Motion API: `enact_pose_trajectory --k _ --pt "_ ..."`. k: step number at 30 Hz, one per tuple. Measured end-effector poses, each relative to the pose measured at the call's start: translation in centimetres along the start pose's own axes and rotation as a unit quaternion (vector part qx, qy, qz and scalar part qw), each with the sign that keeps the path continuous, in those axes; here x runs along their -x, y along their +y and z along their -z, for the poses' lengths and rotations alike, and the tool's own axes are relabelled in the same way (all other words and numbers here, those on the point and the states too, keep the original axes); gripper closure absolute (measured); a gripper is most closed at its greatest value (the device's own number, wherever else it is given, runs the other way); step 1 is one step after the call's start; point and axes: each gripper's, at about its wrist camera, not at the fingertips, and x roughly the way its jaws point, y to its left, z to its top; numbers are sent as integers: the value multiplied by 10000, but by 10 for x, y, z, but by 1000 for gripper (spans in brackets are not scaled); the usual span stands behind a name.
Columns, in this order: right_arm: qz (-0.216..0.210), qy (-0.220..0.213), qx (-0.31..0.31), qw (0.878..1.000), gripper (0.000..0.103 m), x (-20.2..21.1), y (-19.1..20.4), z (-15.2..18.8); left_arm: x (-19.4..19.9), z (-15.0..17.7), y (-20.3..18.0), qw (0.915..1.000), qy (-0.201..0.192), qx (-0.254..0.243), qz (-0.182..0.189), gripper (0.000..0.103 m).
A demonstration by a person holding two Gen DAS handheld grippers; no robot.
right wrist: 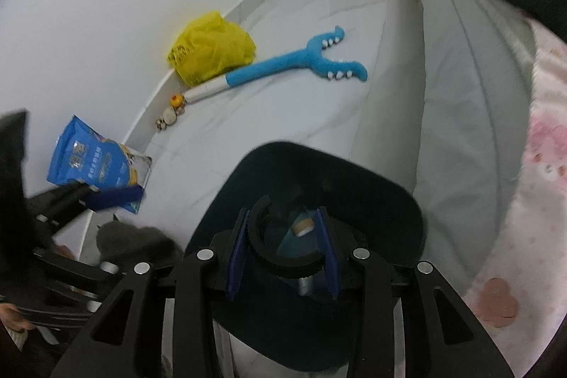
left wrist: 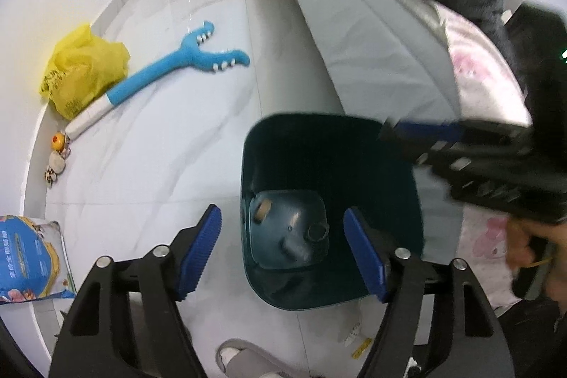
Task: Collect trash
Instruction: 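Open the right tool to drop the black piece into the bin, then withdraw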
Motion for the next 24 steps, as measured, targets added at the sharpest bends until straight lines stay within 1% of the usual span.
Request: enact_pose_trajectory --k 10,17,24 --pt "2 491 22 9988 65 -35 8 8 37 -14 5 9980 -612 60 121 43" --pt "62 830 112 9965 65 -59 15 14 57 -19 7 9954 -925 45 233 53" --pt "266 1131 137 9931 64 -76 14 24 74 -22 6 9924 -1188 -28 306 54"
